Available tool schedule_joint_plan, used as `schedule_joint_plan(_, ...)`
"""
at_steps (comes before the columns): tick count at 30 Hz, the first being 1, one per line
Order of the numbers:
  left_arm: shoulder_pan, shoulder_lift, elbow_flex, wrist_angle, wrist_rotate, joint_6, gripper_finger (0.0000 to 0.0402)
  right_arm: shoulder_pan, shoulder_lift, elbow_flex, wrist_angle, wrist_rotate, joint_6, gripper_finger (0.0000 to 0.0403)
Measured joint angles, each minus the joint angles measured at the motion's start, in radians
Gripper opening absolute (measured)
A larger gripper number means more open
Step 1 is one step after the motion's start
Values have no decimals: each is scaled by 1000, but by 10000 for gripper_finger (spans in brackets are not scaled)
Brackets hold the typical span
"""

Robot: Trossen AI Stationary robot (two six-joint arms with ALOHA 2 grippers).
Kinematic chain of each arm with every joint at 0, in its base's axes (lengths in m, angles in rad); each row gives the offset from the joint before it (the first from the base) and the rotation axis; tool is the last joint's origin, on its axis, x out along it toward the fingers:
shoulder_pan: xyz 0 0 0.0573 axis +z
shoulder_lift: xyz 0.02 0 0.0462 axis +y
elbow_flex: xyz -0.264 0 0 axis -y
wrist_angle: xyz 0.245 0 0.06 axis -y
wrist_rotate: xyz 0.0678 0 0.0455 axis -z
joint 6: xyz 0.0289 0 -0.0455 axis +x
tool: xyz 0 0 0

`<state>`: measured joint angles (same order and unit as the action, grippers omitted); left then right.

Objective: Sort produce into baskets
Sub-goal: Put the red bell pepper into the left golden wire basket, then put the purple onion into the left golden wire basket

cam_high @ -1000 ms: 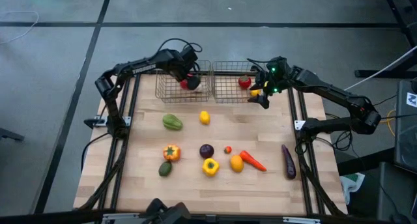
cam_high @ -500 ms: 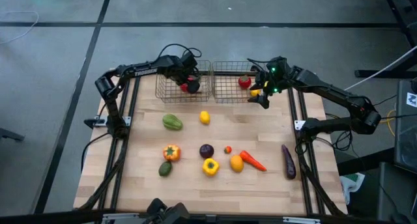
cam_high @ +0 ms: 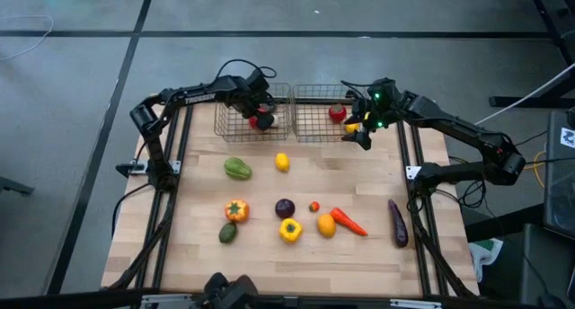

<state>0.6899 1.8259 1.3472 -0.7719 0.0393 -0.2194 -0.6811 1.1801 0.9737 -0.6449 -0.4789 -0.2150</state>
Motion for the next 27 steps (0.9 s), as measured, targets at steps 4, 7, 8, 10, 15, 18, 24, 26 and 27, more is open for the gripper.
schedule_joint_plan(4,0,0,0,8,2,-6,333,0,0,0,0,0,0,326)
schedule_joint_plan(7,0,0,0,6,2,-7,358,0,0,0,0,0,0,326)
schedule_joint_plan(8,0,0,0,6,1,-7,367,0,0,0,0,0,0,326)
schedule_joint_plan(10,0,0,0,8,-1,-7,384,0,0,0,0,0,0,326)
schedule_joint_plan(15,0,0,0,22,-6,5,396,0,0,0,0,0,0,326)
schedule_joint_plan(18,0,0,4,29,-6,6,395,0,0,0,0,0,0,326)
schedule_joint_plan(24,0,0,49,25,-6,21,395,0,0,0,0,0,0,326)
schedule_joint_plan(26,-3,0,68,23,-6,25,395,0,0,0,0,0,0,326)
schedule_joint_plan(27,-6,0,79,23,-5,25,395,0,0,0,0,0,0,326)
